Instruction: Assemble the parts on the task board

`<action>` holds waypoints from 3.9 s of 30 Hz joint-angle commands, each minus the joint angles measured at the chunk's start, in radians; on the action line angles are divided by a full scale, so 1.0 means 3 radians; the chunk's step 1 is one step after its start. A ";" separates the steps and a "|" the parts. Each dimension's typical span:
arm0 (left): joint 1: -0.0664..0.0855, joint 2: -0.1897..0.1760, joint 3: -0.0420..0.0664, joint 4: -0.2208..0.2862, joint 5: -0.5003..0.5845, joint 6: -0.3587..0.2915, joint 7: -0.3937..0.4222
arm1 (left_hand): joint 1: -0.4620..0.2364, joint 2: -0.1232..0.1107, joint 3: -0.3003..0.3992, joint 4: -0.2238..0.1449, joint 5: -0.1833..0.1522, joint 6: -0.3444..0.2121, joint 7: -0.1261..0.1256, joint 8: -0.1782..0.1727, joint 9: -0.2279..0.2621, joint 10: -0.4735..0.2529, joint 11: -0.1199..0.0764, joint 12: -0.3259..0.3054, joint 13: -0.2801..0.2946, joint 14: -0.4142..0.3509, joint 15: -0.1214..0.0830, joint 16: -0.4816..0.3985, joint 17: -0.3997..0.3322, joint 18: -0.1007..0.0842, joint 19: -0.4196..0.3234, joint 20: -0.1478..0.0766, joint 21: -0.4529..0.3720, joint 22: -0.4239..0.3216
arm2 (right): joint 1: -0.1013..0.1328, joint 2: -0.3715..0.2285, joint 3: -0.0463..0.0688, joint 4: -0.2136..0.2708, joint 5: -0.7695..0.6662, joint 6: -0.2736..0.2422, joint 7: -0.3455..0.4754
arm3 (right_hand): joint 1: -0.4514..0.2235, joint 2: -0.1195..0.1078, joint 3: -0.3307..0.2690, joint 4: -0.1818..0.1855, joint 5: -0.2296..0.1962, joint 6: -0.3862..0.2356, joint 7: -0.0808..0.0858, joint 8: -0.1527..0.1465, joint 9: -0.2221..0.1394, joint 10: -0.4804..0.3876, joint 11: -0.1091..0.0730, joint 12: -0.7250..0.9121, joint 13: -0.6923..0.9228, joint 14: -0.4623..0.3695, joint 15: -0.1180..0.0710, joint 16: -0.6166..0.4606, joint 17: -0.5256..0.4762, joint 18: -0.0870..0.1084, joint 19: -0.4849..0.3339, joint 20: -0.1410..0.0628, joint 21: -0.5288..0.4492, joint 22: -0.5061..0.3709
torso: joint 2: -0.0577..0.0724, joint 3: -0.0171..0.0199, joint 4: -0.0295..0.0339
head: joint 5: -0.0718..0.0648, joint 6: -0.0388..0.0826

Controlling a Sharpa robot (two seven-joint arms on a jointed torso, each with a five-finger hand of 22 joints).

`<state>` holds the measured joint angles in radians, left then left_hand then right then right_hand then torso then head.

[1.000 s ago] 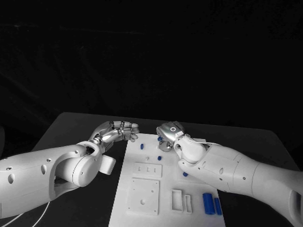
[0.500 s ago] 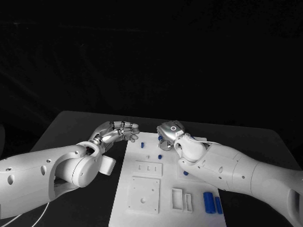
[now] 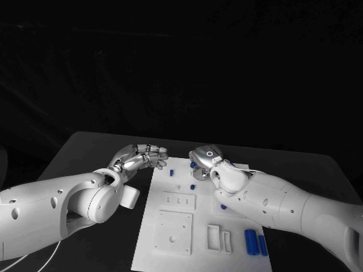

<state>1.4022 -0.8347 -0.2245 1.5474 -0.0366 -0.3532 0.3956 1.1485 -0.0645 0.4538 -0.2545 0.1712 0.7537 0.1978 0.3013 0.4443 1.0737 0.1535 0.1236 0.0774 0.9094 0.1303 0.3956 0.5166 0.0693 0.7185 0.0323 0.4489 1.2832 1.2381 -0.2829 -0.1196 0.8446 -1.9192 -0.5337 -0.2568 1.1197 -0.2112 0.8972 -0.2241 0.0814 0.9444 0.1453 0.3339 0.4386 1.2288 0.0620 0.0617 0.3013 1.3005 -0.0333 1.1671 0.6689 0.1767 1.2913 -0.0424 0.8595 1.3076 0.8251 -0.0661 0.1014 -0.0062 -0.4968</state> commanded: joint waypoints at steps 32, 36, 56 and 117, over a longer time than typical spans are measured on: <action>0.0020 -0.0062 0.0004 -0.0072 -0.0015 -0.0011 0.0048 | -0.0030 -0.0007 0.0011 -0.0031 -0.0021 0.0003 0.0016 -0.0015 -0.0001 0.0001 0.0025 -0.0017 -0.0005 0.0009 0.0015 -0.0022 0.0011 0.0024 -0.0013 0.0006 0.0015 0.0008 | 0.0161 -0.0606 0.0267 0.0886 0.0517 0.0025 0.0111 | 0.0020 -0.0222 -0.0093 0.0141 0.0000 -0.0144 0.0069 -0.0068 -0.0069 -0.0250 0.0138 0.0053 -0.0317 -0.0014 0.0077 0.0015 -0.0069 0.0284 0.0009 0.0055 -0.0070 0.0036 | -0.0011 0.0010 -0.0061 | 0.0034 0.0065; 0.0020 -0.0064 0.0002 -0.0112 -0.0014 -0.0006 0.0051 | -0.0030 -0.0007 0.0013 -0.0034 -0.0021 0.0004 0.0015 -0.0014 -0.0001 0.0003 0.0024 -0.0017 -0.0005 0.0008 0.0015 -0.0024 0.0012 0.0024 -0.0013 0.0006 0.0015 0.0009 | 0.0202 -0.0833 0.0348 0.1084 0.0697 0.0141 0.0137 | -0.0006 -0.0261 -0.0143 0.0180 -0.0032 -0.0143 0.0070 -0.0065 -0.0075 -0.0106 0.0091 0.0105 -0.0291 -0.0012 0.0032 0.0024 -0.0077 0.0284 0.0017 0.0049 -0.0068 0.0043 | -0.0028 0.0018 -0.0084 | 0.0036 0.0073; 0.0015 -0.0068 -0.0017 -0.0168 -0.0007 0.0034 0.0050 | -0.0035 -0.0004 0.0017 -0.0036 -0.0023 0.0005 0.0015 -0.0012 0.0000 0.0005 0.0023 -0.0017 -0.0004 0.0007 0.0016 -0.0027 0.0014 0.0023 -0.0014 0.0008 0.0015 0.0010 | 0.0149 -0.1098 0.0392 0.0760 0.1468 0.0765 0.0485 | -0.0211 -0.0225 -0.0916 0.0113 0.0181 -0.0335 0.0015 -0.0175 -0.0122 -0.0340 -0.0094 0.3251 0.2974 -0.0071 -0.0153 0.0520 0.0390 0.0284 0.0086 -0.0122 0.0287 0.0089 | -0.0057 0.0068 -0.0169 | 0.0009 0.0072; 0.0006 -0.0035 -0.0018 -0.0193 -0.0007 0.0057 0.0042 | -0.0051 0.0001 0.0027 -0.0043 -0.0027 0.0002 0.0016 -0.0012 0.0000 0.0004 0.0023 -0.0021 -0.0004 0.0005 0.0017 -0.0036 0.0023 0.0023 -0.0018 0.0009 0.0014 0.0013 | -0.0093 -0.0734 0.0381 0.0183 0.1650 0.0735 0.0554 | -0.0273 -0.0036 -0.0862 0.0115 0.0249 -0.0388 -0.0028 -0.0156 -0.0098 0.0095 -0.0130 0.4047 0.3560 -0.0089 -0.0180 0.0602 0.0729 0.0284 0.0000 -0.0199 0.0649 0.0073 | -0.0059 0.0057 -0.0159 | -0.0006 -0.0008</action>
<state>1.4034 -0.8473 -0.2306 1.4877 -0.0367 -0.3479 0.3964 1.1407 -0.0646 0.4610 -0.2617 0.1673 0.7537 0.1978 0.3013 0.4444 1.0737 0.1535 0.1236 0.0769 0.9094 0.1303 0.3911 0.5222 0.0601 0.7184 0.0324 0.4489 1.2859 1.2134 -0.5047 -0.0037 0.9008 -1.4124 -0.3280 -0.0849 1.0477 -0.2260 0.6351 -0.1917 0.1588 0.8275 0.1337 0.2816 0.4098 1.2441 0.0110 1.2707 1.3084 1.2812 -0.0893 1.3495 0.8865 0.1695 1.3000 -0.0949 1.0495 1.3075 0.8080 -0.0488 0.0541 -0.0083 -0.5007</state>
